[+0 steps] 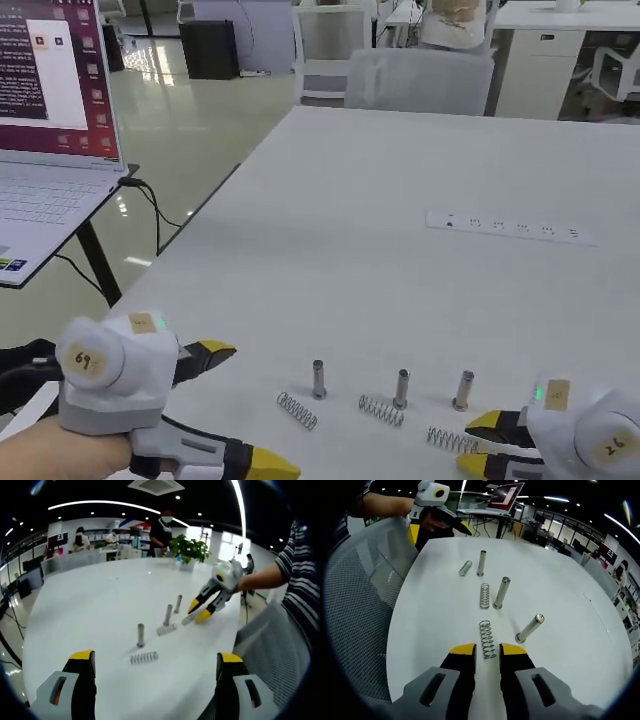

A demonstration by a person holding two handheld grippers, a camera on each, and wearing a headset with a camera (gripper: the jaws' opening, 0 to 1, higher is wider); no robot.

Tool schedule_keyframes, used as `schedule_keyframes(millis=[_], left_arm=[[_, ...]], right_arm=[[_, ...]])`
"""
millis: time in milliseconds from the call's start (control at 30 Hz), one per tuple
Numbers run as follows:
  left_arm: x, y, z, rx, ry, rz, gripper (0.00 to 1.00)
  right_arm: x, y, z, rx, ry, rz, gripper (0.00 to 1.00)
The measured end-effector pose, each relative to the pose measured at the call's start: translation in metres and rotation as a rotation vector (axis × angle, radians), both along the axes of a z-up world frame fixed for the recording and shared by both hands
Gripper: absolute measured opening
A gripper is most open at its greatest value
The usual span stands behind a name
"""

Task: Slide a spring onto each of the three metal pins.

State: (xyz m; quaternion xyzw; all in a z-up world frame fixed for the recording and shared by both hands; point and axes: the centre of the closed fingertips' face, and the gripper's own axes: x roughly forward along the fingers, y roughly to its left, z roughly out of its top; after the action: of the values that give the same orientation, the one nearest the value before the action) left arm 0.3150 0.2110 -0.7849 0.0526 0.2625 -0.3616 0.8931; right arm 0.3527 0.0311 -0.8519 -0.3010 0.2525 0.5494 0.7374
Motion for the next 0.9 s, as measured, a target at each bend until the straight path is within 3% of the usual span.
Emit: schedule_keyframes(millis=[267, 567, 900], left_arm=[[0.000, -0.002, 0.000, 0.001, 0.002, -0.007, 0.98], [-0.002, -0.001, -0.003, 0.009, 0.016, -0.012, 0.98], [-0.004, -0.004, -0.003, 0.015, 0.014, -0.016, 0.98]], right_arm=[[-0.001, -0.002, -0.006, -0.035, 0.011, 0.023, 0.12], [-0.003, -0.002, -0.006, -0.039, 0.026, 0.047, 0.08], [-0.007, -0.005, 0.009, -0.026, 0.001, 0.069, 0.08]])
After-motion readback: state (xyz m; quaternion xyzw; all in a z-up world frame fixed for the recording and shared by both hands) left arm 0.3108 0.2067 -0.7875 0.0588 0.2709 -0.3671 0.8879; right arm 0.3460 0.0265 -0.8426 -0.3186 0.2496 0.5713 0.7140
